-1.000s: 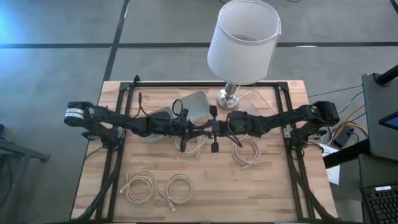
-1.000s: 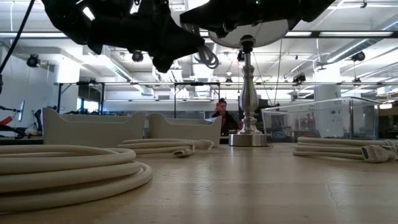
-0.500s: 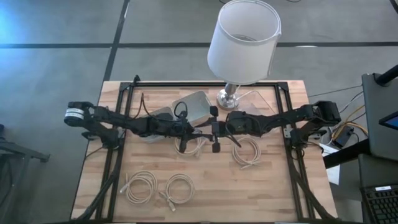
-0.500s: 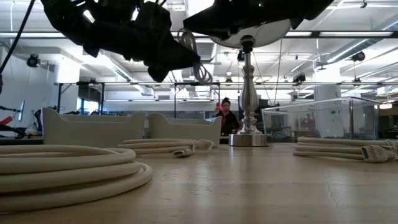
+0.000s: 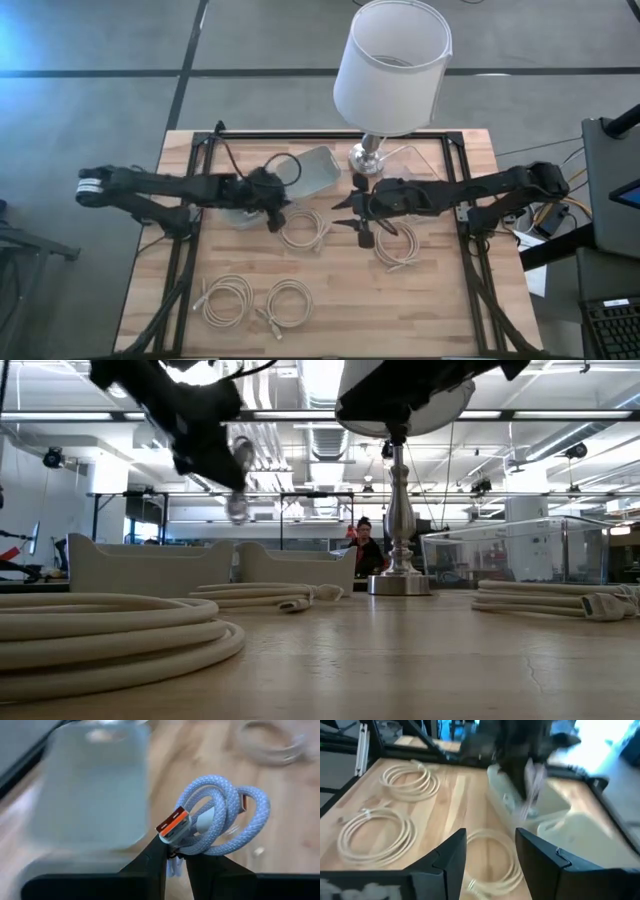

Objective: Pick & Place USB Port
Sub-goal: Put the purple USB cable into the left white bin, then put the light brown USB cable into the right white bin

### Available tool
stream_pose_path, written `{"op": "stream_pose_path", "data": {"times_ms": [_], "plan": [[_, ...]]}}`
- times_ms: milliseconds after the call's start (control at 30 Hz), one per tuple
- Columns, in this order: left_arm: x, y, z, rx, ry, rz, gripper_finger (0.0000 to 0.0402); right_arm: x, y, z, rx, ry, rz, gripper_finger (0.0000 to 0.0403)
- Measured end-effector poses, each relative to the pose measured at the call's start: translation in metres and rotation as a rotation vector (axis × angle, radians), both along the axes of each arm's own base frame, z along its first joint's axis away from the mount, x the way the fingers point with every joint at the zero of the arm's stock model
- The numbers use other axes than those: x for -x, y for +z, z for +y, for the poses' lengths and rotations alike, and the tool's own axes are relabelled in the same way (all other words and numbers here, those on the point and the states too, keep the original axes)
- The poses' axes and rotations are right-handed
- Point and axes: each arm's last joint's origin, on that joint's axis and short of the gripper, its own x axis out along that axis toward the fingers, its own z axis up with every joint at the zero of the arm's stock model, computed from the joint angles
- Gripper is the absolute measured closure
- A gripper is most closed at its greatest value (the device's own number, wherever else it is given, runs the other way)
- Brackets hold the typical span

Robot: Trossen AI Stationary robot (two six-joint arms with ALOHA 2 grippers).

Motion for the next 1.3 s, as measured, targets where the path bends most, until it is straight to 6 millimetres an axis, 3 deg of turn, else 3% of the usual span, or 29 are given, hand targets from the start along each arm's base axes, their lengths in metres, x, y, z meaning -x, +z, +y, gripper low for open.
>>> {"op": "stream_pose_path", "data": {"times_ms": [167, 400, 700, 900, 1100, 1300], "plan": [[0.024, 0.01, 0.0, 0.099, 0.14, 0.137, 0.0346, 0.004, -0.006, 0.004, -0.03, -0.001, 0.07, 0.0248], [0.044, -0.019, 0.006, 0.141, 0.292, 0.409, 0.0346, 0.001, -0.011, 0.004, -0.026, 0.001, 0.092, 0.0257], [0.035, -0.057, 0.016, 0.143, 0.344, 0.583, 0.0344, 0.001, -0.011, 0.004, -0.021, 0.002, 0.092, 0.025], [0.024, -0.075, 0.02, 0.123, 0.315, 0.693, 0.0306, 0.001, -0.011, 0.004, -0.009, 0.007, 0.088, 0.0245], [0.013, -0.076, 0.022, 0.088, 0.245, 0.733, 0.0259, 0.001, -0.012, 0.004, -0.004, 0.008, 0.089, 0.0241], [0.005, -0.057, 0.023, 0.072, 0.214, 0.685, 0.025, 0.001, -0.012, 0.004, -0.006, 0.007, 0.093, 0.0246]]}}
